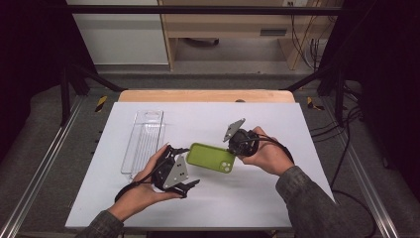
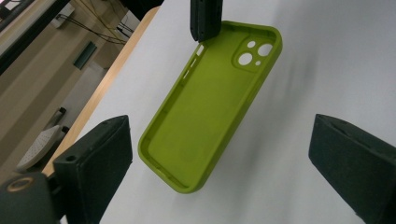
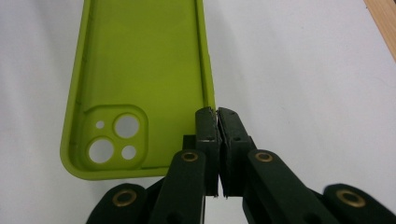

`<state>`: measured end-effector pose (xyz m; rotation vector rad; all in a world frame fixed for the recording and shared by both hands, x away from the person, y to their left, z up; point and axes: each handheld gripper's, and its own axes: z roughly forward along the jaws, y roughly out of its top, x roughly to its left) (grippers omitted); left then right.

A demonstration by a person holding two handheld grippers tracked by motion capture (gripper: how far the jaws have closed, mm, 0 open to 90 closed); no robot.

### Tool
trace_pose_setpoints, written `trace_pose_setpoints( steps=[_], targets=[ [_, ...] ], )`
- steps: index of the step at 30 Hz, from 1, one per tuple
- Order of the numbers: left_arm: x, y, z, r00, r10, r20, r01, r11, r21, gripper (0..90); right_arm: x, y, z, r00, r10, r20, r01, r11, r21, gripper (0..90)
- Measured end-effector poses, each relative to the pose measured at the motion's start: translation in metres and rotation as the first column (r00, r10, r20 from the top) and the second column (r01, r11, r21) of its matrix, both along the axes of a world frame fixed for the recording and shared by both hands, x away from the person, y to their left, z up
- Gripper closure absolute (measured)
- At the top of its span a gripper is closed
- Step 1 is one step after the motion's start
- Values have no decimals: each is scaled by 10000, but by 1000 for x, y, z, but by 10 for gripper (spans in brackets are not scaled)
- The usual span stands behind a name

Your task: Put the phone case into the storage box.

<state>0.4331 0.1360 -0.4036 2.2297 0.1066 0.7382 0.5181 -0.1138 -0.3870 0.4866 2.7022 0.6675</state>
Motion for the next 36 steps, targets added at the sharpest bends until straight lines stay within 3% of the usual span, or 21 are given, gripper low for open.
trace_pose_setpoints(
  steps=[15, 22, 25, 36],
  targets=[
    [9, -6, 5, 9985, -333, -432, 328, 9994, -133, 130, 1, 6, -2, 9996, 262, 139, -262, 9996, -43, 880],
    [10, -14, 5, 9960, -685, -576, 693, 9975, 122, 168, 1, 6, 0, 9996, 245, 126, -245, 9997, 31, 880],
    [10, -15, 6, 9946, -821, -627, 840, 9961, 272, 256, 1, 5, 1, 9996, 248, 120, -249, 9996, 105, 880],
    [11, -11, 8, 9934, -966, -613, 991, 9942, 406, 374, 0, 6, 4, 9990, 353, 279, -353, 9994, 2, 880]
  ],
)
